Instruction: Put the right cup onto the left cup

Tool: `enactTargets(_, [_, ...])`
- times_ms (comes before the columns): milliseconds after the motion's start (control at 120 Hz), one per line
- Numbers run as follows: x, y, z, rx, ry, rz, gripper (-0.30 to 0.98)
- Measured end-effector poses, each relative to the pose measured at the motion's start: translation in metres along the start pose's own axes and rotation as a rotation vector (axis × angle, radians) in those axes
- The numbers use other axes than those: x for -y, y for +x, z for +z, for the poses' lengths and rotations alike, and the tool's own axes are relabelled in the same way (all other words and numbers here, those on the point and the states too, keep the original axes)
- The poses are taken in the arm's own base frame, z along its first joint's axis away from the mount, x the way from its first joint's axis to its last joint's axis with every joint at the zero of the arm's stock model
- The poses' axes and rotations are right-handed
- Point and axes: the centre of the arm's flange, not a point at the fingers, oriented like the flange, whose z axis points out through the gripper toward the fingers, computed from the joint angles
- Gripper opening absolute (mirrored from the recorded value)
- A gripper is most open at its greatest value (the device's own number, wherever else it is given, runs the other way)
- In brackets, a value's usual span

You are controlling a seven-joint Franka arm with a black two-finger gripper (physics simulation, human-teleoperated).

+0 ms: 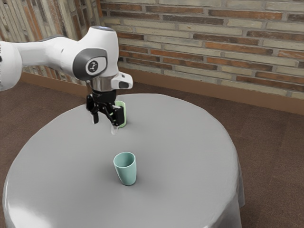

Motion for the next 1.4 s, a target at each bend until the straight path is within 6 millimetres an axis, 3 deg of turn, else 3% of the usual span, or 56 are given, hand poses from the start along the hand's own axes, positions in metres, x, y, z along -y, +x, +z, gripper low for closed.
enactTargets(150, [-0.006, 0.001, 0.036, -0.027, -0.023, -0.003, 0.69])
enactTargets(408, [-0.013, 0.004, 0.081, -0.068, -0.055, -0.016, 0.69])
enactTargets(683, [-0.015, 0.001, 0.098, -0.105, -0.064, -0.026, 0.69])
enactTargets(1175, [-0.016, 0.014, 0.128, -0.114, -0.076, -0.035, 0.69])
enactTargets(1400, [-0.017, 0.016, 0.131, -0.114, -0.078, -0.04, 0.4])
